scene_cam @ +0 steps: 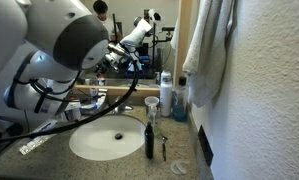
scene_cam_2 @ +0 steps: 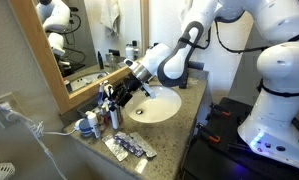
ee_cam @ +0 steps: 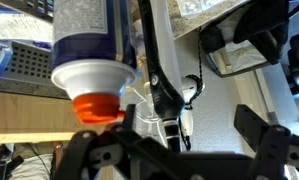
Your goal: Move the electric toothbrush forward
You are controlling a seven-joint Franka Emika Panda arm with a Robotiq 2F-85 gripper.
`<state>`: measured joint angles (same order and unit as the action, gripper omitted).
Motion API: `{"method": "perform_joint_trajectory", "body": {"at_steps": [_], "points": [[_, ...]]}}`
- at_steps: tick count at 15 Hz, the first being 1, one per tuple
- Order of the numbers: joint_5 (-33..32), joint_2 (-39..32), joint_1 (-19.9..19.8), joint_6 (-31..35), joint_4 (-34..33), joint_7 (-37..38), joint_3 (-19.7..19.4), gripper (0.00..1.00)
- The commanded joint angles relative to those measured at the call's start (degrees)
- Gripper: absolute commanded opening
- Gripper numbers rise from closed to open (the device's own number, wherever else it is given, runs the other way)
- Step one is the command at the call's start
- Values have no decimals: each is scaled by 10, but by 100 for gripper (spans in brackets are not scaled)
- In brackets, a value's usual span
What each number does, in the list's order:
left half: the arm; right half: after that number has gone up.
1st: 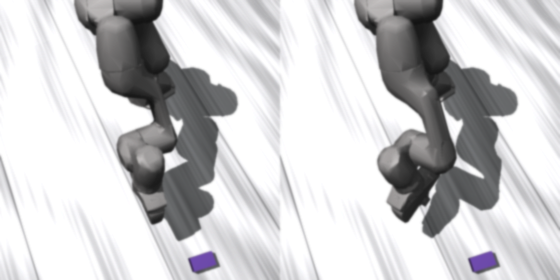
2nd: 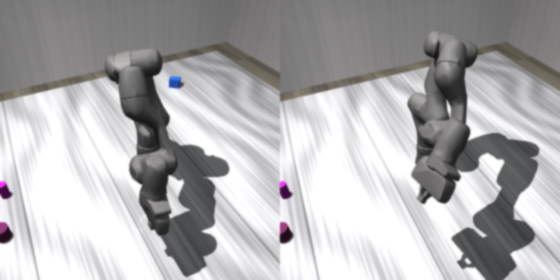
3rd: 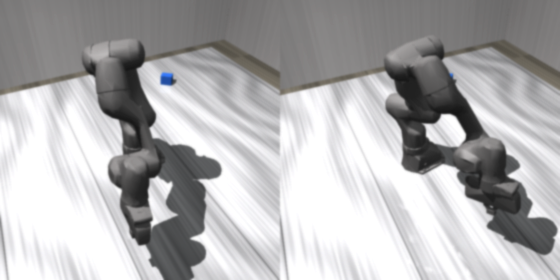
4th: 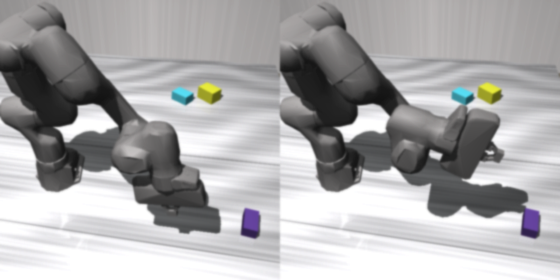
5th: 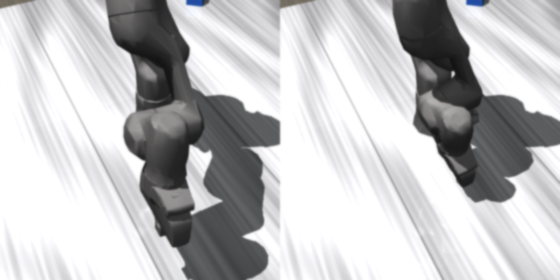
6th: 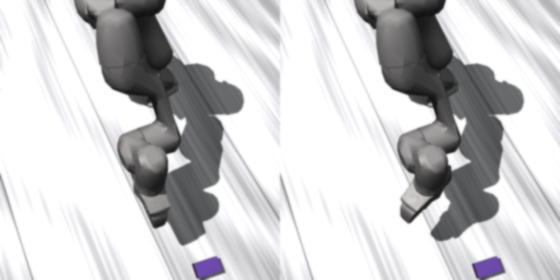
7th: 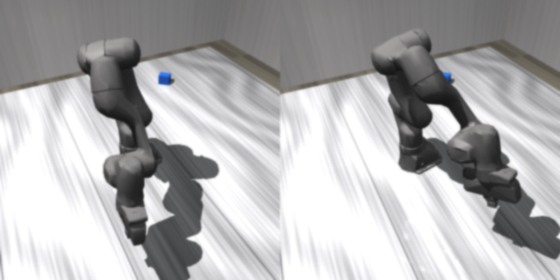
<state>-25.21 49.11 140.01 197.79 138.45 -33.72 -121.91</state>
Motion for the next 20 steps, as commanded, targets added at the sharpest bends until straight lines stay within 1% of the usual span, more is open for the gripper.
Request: {"method": "perform_joint_trajectory", "body": {"at_steps": [1, 8, 15, 20], "points": [[19, -24, -4, 2, 8, 4, 6, 100], [71, -53, -1, 2, 14, 35, 18, 100], [87, -74, -1, 2, 23, 70, 33, 100], [105, -104, 2, 2, 38, 84, 30, 100]]}}
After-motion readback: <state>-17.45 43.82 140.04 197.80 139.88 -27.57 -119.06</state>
